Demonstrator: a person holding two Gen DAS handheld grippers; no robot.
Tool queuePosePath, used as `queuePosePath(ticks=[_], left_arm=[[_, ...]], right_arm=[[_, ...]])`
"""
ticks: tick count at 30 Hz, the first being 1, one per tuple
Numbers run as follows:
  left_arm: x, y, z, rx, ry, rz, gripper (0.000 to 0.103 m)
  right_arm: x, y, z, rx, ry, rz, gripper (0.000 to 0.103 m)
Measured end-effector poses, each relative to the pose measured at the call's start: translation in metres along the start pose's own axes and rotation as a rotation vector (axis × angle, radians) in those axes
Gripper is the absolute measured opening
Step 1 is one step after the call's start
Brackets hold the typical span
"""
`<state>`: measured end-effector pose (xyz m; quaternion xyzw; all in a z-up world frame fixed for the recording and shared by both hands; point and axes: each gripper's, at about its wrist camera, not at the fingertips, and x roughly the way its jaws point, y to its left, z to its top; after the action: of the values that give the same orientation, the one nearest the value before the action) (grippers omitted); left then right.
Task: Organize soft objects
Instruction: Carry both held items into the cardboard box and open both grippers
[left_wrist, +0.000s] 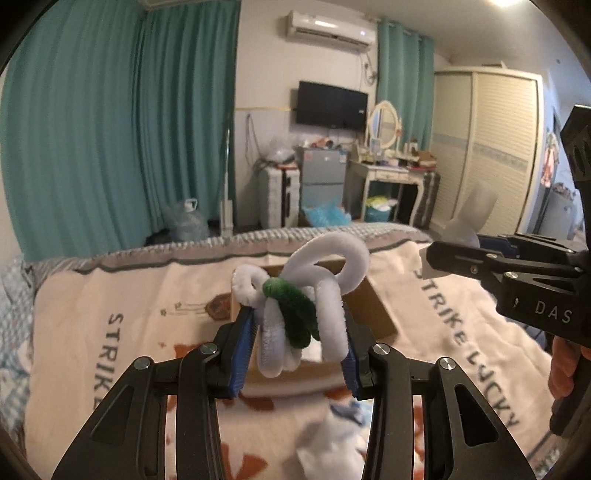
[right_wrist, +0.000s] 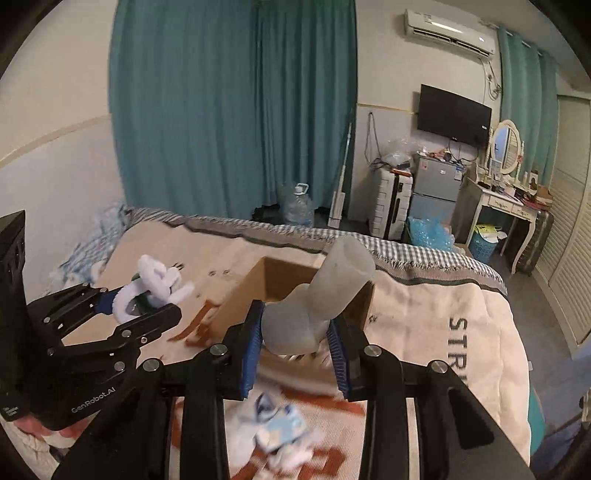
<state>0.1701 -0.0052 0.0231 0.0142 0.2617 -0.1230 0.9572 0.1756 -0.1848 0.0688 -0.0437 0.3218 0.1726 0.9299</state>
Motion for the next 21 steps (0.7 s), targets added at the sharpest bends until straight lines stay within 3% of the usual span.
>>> queuePosePath(ticks=[10, 15, 19, 20, 21], left_arm=[[0.126, 0.013, 0.005, 0.013, 0.117, 0.031, 0.04], [0.158, 0.017, -0.004, 0.029, 0.162, 0.044, 0.041], [0.168, 0.017, -0.009, 0.018, 0.17, 0.057, 0.046], [0.17, 0.016, -0.008, 0.017, 0.178, 0.069, 0.05], [0.171, 0.015, -0.008, 0.016, 0.181, 0.087, 0.061]], right_arm=[[0.137, -0.05, 0.001, 0.064, 0.113, -0.028, 0.033], [0.188, -0.066, -0.014, 0.084, 0.186, -0.023, 0.038], [0.203, -0.075, -0.022, 0.119, 0.191, -0.025, 0.049], [0.203, -0.076, -0.022, 0.124, 0.19, -0.024, 0.049], [0.202, -0.077, -0.022, 0.127, 0.185, -0.021, 0.049]])
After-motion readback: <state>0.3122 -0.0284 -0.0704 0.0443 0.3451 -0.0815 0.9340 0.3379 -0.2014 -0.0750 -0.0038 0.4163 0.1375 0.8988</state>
